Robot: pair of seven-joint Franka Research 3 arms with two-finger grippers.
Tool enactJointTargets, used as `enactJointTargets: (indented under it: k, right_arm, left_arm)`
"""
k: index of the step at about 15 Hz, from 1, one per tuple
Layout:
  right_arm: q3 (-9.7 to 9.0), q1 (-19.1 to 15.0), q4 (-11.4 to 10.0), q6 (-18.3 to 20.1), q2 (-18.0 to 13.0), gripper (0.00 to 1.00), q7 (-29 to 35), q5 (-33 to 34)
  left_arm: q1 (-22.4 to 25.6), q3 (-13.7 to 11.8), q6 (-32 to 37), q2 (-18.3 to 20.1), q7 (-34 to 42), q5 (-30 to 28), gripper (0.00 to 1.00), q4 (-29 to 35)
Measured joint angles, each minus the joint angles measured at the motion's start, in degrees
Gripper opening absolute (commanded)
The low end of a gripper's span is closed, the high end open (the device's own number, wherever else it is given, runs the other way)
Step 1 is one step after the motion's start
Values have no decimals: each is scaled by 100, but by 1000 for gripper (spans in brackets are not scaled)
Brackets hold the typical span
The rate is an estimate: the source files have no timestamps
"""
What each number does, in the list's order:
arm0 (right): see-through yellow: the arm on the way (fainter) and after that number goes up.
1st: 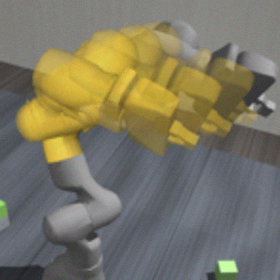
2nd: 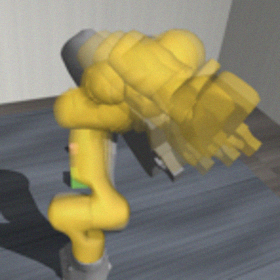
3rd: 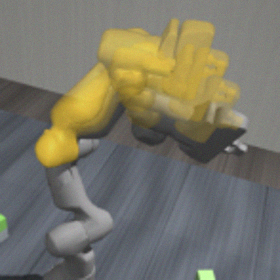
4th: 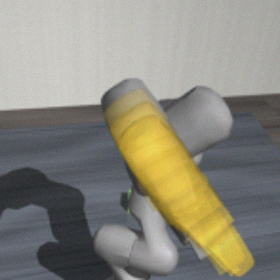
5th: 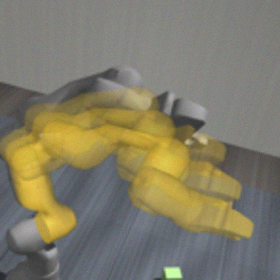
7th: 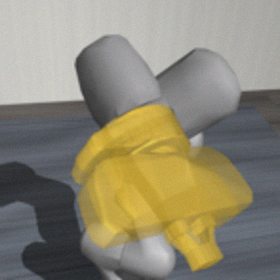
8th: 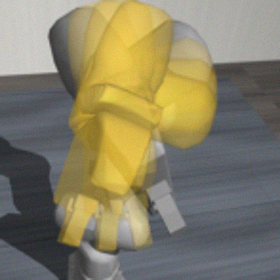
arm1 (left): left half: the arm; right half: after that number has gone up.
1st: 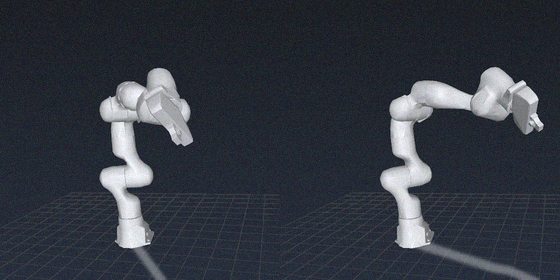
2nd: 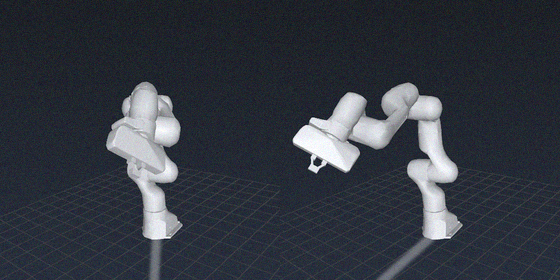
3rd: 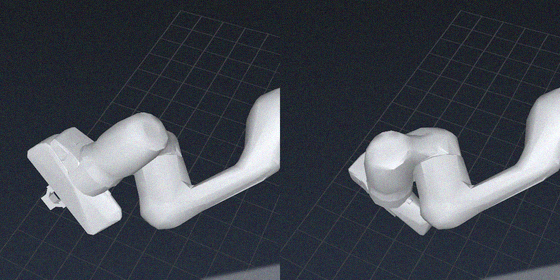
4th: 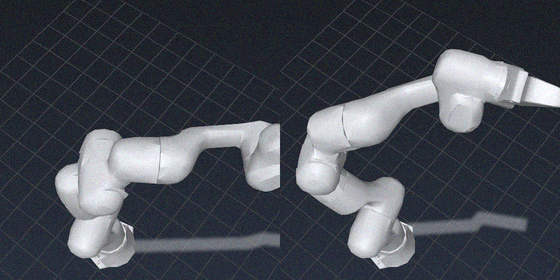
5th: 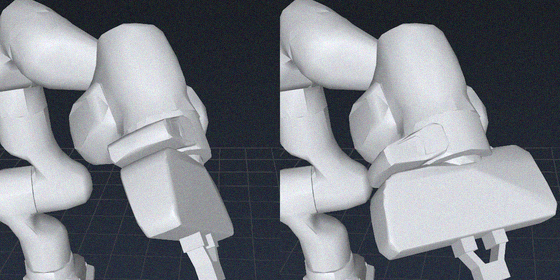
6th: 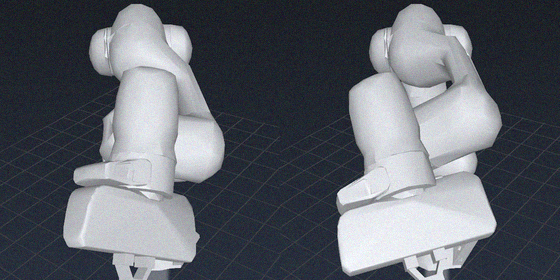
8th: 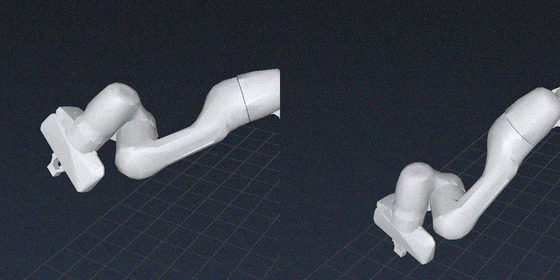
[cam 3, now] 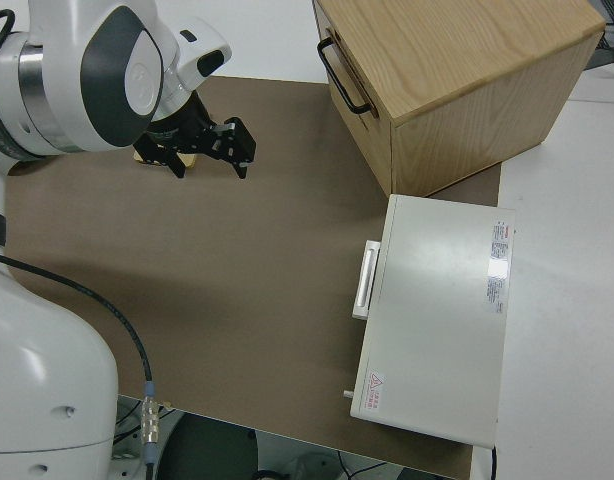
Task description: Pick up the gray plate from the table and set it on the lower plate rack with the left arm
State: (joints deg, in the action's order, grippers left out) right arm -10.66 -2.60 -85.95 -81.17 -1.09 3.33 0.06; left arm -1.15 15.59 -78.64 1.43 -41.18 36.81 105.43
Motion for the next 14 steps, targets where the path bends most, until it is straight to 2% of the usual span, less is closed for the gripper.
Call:
enactJointTargets:
  k: [7, 11, 14]
  right_arm:
    - [0, 0, 0, 0, 0, 990, 0, 0]
    - [0, 0, 0, 0, 0, 990, 0, 0]
    - [0, 0, 0, 0, 0, 987, 0, 0]
  left_arm:
    - [1, 0, 2, 71, 846, -1546, 995, -958]
    - [8, -27, 8, 129, 1374, -2271, 991, -1291]
    - [19, -139, 21, 249, 1897, -2782, 991, -1455]
